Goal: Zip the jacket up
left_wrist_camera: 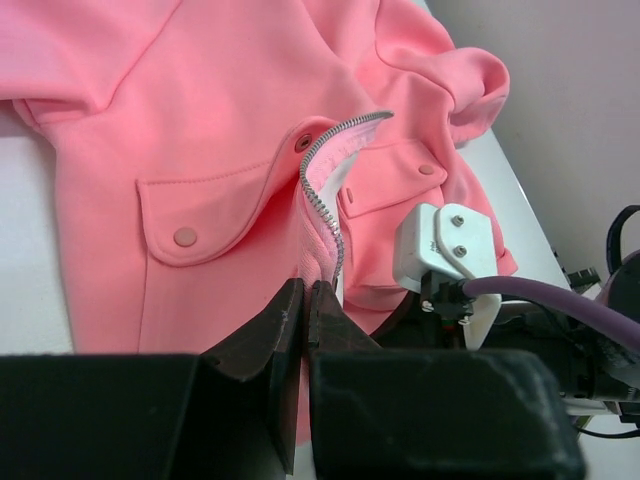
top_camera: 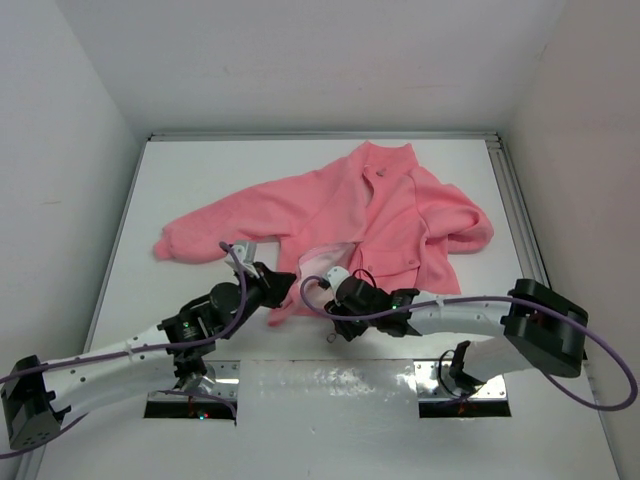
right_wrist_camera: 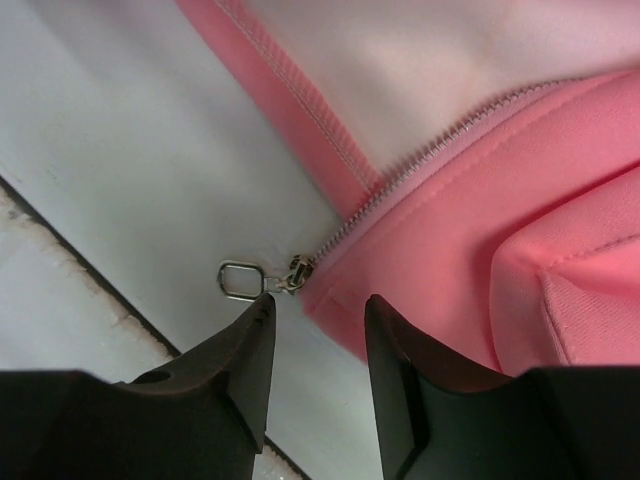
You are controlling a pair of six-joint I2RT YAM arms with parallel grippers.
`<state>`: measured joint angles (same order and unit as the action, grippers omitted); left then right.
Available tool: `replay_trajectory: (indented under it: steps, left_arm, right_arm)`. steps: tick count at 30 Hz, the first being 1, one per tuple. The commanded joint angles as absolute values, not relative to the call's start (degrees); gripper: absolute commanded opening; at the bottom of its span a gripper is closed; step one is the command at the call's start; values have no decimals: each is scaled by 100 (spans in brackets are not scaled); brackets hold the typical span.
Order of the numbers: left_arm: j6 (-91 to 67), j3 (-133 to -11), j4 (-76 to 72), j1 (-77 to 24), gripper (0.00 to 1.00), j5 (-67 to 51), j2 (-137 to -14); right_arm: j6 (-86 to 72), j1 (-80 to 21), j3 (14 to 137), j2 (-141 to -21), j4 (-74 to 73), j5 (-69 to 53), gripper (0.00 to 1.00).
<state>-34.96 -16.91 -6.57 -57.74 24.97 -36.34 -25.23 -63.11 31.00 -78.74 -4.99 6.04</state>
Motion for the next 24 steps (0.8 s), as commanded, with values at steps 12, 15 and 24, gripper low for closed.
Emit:
replay_trajectory:
  steps: [12,15,24]
  left_arm:
    - [-3454,-1723,-791,-5678,0,2417,-3542]
    - [-3463,-1687,-861,-5660,0,2400,-3551]
    - [-3419,-1767,-677,-5625,0,2382,-3445]
  right_arm:
    - [-2382,-6319,2935,-8252,-193,897,42]
    - [-2452,-6319,2883,-8358,-220,905,37]
    - [-2733,-6319,2514,-8332,-53,993,8]
